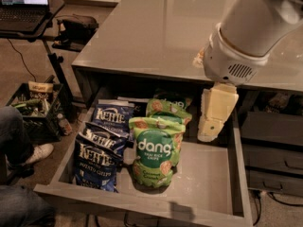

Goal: Pick green rice chip bag from top drawer and place on counter

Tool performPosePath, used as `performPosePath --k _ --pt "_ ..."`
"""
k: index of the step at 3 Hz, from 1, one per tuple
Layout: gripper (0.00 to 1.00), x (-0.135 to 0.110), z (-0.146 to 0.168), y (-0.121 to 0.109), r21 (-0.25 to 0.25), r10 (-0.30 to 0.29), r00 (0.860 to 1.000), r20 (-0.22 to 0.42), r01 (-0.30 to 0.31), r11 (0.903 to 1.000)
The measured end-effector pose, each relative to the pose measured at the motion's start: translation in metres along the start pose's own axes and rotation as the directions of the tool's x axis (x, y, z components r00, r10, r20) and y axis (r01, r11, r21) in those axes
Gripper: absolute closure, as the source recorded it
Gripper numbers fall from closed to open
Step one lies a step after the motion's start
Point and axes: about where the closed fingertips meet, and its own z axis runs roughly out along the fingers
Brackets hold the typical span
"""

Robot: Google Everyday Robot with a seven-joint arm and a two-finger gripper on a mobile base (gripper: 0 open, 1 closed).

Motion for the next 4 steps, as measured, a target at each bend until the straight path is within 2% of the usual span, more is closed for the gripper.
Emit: performPosePath --k 1,2,3,4 --pt "0.00 0.000 0.000 0.000 0.000 0.000 1.000 0.000 0.000 1.0000" --pt "0.00 -0.012 0.030 -0.006 0.003 0.014 1.000 0.012 -0.014 0.9999" --pt "0.00 -0.027 0.071 -0.022 0.007 0.027 0.999 0.023 -0.027 0.9996" --pt "0.00 -0.037 0.107 -0.025 -0.011 0.026 1.000 0.018 -0.026 0.9996"
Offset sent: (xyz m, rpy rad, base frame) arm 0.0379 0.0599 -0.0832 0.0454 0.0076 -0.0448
